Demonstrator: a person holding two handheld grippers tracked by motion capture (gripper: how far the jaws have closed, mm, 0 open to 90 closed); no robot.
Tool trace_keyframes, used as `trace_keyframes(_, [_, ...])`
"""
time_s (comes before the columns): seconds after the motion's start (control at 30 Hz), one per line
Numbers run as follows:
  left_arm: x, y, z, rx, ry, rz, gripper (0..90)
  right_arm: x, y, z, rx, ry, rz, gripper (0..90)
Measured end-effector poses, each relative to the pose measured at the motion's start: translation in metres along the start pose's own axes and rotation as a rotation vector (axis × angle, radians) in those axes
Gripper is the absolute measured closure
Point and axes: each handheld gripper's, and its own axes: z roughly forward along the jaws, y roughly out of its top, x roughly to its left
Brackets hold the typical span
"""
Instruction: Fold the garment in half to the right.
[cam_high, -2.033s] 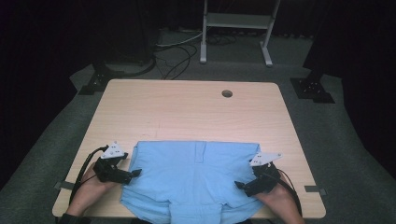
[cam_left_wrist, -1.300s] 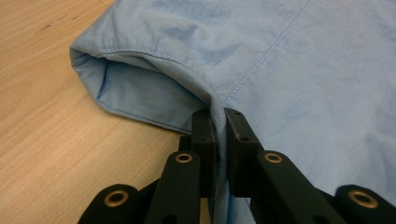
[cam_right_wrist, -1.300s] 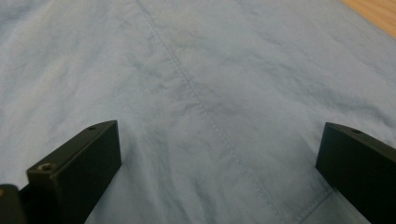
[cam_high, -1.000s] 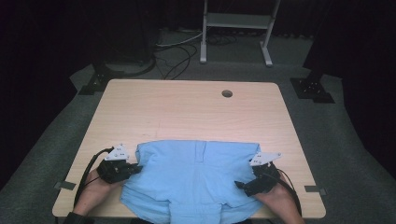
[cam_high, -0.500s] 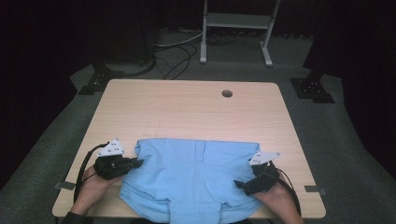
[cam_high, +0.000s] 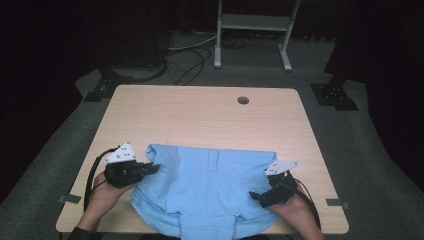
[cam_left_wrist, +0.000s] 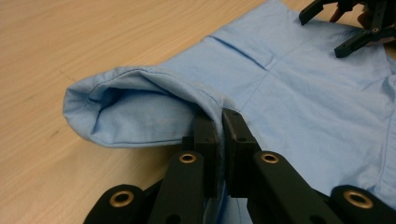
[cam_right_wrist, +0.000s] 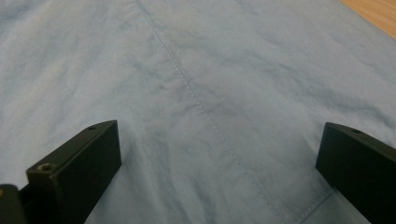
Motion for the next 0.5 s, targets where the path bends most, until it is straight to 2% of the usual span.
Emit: trace_keyframes(0.5, [-0.003, 0.033, 0.01, -0.044, -0.033, 0.042, 85.8, -0.001, 0.014, 0.013, 0.002, 0.0, 0.001, 0.0])
